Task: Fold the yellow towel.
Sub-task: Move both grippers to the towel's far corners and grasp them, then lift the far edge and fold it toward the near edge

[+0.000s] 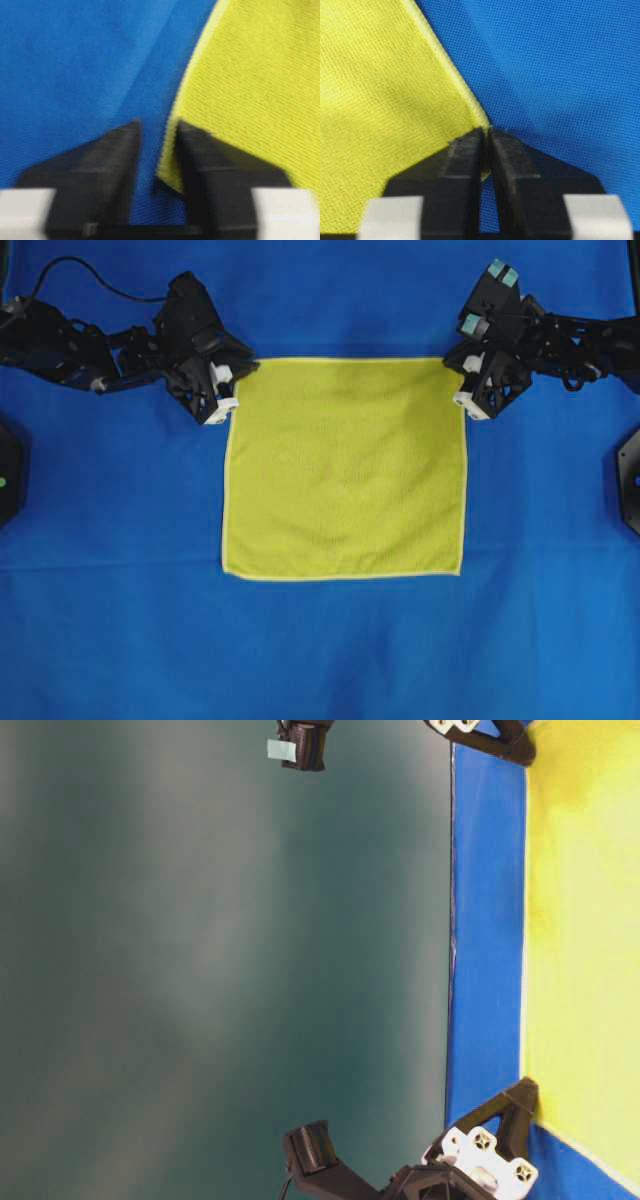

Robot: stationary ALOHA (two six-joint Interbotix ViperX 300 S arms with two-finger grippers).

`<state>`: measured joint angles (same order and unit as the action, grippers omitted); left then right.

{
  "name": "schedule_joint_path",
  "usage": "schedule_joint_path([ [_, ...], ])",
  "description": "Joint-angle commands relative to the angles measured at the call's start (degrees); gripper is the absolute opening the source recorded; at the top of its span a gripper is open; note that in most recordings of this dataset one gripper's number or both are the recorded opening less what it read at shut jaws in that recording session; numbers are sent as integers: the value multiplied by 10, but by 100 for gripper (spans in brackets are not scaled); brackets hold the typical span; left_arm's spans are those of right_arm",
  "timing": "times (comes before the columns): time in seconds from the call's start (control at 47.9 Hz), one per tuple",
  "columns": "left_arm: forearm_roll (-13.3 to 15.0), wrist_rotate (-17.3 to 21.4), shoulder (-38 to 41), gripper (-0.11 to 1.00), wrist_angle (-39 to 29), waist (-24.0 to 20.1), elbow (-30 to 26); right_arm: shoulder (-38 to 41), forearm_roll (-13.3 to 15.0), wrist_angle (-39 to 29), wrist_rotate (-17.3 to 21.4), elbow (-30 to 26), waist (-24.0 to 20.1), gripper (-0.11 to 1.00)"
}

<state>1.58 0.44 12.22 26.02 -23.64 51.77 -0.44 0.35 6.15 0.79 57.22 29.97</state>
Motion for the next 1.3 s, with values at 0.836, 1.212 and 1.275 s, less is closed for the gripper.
schedule_joint_path([
  [0.836,0,59,-141,1,-137,0,-27,-115,6,-60,-1,-17,12,2],
  [1.212,1,47,-184,1,-178,78,-8,-164,-9,-119,12,-11,-40,2],
  [1.275,1,47,-195,1,-188,104,-1,-184,-11,-138,22,-8,-69,2],
])
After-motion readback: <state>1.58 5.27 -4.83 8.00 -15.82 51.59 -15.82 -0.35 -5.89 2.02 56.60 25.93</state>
